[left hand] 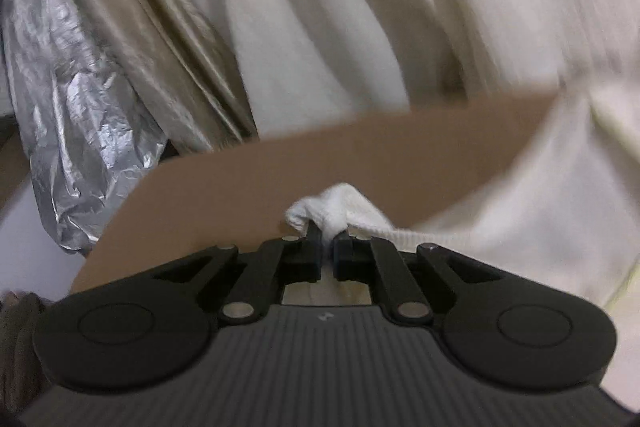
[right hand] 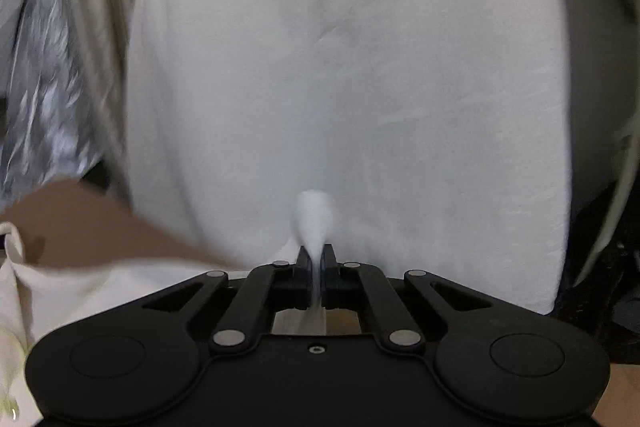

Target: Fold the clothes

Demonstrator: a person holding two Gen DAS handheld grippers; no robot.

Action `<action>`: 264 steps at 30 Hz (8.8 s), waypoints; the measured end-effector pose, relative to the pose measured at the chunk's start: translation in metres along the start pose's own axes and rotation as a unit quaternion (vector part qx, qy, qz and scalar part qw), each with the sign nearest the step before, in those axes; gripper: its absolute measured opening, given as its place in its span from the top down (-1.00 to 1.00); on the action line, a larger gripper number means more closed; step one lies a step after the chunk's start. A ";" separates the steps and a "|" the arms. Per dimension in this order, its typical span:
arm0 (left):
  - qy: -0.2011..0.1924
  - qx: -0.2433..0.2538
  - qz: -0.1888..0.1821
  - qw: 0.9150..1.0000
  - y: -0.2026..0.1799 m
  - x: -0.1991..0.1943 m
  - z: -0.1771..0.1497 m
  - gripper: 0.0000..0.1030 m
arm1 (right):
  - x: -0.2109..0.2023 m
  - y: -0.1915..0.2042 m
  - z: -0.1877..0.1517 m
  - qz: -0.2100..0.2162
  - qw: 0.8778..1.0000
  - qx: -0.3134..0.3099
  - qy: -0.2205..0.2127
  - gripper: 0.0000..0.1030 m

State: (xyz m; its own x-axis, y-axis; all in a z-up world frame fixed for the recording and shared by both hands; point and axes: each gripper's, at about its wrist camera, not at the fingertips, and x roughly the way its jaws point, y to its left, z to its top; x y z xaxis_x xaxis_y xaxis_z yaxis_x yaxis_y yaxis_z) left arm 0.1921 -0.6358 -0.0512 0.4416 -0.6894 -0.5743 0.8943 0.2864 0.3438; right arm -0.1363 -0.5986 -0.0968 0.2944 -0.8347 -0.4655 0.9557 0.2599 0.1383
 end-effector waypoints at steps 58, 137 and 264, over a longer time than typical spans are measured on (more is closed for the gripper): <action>0.071 -0.127 -0.031 0.989 0.024 -0.053 -0.118 0.92 | -0.005 -0.026 0.010 -0.008 0.985 0.124 0.116 -0.30; 0.071 -0.547 0.008 0.834 0.243 -0.298 -0.356 -0.70 | -0.365 0.230 -0.263 0.294 0.932 -0.069 0.197 0.39; 0.092 -0.084 -0.016 0.992 0.025 -0.376 -0.289 0.90 | -0.373 0.101 -0.209 0.062 0.951 -0.212 0.217 0.86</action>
State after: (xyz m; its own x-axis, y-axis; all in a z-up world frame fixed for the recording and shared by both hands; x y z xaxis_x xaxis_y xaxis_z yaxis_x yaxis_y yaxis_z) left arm 0.0698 -0.1769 -0.0414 0.4047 -0.5714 -0.7140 0.9007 0.3839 0.2033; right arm -0.1504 -0.1590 -0.0920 0.2857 -0.5296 -0.7987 0.7984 0.5925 -0.1073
